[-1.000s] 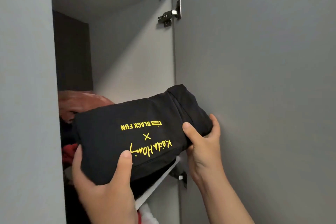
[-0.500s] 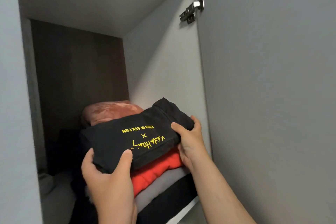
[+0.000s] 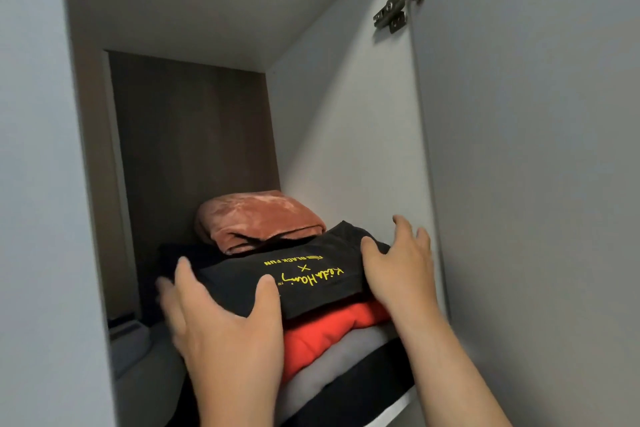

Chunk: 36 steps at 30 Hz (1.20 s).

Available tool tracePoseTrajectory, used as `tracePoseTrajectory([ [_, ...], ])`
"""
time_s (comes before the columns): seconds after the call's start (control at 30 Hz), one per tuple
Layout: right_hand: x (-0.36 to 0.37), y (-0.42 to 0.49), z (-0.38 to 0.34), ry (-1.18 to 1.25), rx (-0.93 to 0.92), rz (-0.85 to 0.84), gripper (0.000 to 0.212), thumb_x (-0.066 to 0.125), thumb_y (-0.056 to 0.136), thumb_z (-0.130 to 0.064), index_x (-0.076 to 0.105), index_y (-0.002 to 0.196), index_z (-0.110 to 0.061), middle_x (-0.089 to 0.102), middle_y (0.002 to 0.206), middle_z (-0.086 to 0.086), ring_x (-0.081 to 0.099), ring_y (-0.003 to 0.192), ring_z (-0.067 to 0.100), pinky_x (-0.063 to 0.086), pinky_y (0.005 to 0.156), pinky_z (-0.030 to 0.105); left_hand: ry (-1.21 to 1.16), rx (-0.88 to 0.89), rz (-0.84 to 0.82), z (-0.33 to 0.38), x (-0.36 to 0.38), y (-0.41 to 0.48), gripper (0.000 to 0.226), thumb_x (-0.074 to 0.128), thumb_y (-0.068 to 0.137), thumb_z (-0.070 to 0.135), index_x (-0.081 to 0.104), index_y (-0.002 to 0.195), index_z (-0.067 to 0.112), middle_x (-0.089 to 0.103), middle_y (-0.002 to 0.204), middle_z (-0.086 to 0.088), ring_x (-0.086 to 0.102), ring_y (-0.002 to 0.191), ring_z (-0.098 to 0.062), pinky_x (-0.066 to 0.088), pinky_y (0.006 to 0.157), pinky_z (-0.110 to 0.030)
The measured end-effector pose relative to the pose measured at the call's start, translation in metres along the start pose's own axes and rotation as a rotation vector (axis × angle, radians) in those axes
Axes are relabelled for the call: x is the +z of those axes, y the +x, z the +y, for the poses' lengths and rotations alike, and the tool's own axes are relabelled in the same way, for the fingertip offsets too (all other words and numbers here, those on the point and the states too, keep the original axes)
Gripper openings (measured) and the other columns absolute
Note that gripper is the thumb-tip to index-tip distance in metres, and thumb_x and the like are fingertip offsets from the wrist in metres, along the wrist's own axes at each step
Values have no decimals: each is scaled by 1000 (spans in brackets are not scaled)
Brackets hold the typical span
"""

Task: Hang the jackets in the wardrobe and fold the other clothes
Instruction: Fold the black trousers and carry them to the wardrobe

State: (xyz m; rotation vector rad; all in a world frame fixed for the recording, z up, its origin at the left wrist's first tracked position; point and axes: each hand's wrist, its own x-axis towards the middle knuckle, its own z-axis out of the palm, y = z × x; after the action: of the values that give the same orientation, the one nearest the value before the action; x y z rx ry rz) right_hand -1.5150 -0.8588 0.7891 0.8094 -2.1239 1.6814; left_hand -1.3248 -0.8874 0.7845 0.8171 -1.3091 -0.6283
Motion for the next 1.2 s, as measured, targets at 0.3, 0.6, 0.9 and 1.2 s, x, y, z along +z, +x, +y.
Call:
tracePoseTrajectory([
  [0.3, 15, 42, -37, -256, -597, -498, 36, 46, 99, -20, 66, 129, -23, 56, 142, 3, 48, 133, 23, 37, 110, 33, 678, 226, -278, 14, 18, 36, 51, 48, 95, 47, 49, 134, 16, 42, 148, -8, 28, 144, -31, 29, 113, -52],
  [0.6, 38, 38, -9, -352, -433, -744, 41, 38, 99, -45, 61, 130, -32, 51, 146, -4, 42, 136, 19, 31, 113, 40, 847, 46, -537, -15, 22, 24, 72, 22, 94, 66, 22, 155, 27, 9, 166, -4, 6, 152, -26, 19, 119, -49],
  [0.9, 38, 26, -1, -271, -320, -822, 45, 38, 89, -50, 66, 100, -16, 70, 108, -4, 60, 104, 16, 44, 100, 38, 856, -10, -612, -28, 28, 25, 68, 24, 96, 61, 35, 149, 19, 29, 156, -15, 24, 144, -35, 25, 117, -48],
  [1.2, 45, 33, 8, -171, -243, -823, 47, 42, 80, -58, 65, 108, -28, 71, 111, -8, 62, 106, 11, 45, 102, 34, 858, 60, -566, -29, 27, 18, 69, 24, 96, 61, 28, 151, 20, 21, 160, -15, 15, 148, -33, 17, 120, -47],
])
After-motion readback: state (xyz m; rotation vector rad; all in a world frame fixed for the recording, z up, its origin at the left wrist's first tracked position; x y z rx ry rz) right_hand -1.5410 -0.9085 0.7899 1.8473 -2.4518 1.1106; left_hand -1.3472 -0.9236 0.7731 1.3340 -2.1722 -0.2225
